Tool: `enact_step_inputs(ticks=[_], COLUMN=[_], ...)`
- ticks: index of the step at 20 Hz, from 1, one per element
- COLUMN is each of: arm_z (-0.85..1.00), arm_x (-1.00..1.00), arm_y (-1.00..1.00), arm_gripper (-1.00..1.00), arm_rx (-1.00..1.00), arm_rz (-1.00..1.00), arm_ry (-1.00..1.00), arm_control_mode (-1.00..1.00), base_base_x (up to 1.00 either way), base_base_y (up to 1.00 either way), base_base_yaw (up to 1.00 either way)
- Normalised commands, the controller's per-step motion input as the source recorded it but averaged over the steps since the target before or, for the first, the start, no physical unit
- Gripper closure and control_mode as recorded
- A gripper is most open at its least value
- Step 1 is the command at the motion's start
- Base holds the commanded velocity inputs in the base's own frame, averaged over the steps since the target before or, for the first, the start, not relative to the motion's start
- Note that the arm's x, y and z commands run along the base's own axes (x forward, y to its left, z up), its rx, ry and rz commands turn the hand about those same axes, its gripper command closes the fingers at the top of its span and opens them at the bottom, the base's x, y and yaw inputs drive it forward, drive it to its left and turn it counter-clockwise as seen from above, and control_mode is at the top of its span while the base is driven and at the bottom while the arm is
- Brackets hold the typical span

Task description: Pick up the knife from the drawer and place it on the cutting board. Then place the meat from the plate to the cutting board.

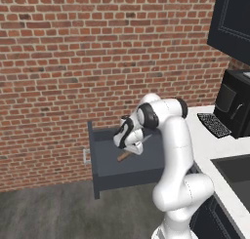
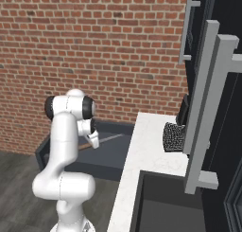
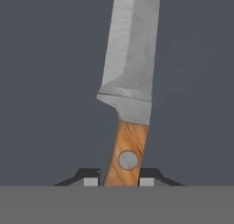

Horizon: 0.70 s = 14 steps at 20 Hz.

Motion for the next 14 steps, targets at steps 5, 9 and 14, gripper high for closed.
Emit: enact_step_inputs(ticks=[5,9,14], arm_z=[0.86,1.00,1.00], arm_x=[-0.30,-0.32,-0.44], arm_y=[0.01,0.20,0.25], arm_gripper=[1.00,1.00,1.00], arm_rx=[0.07,0.09,0.08], arm_rz=[-0.05,-0.04,-0.03], arm_ry=[-0.06,-0.04,0.00], arm_control_mode=[-1.00,-1.00,-1.00], base_base_x=[0.00,0.00,0.00], base_base_y=[0.00,0.00,0.00], base_base_yaw=[0.00,0.00,0.00])
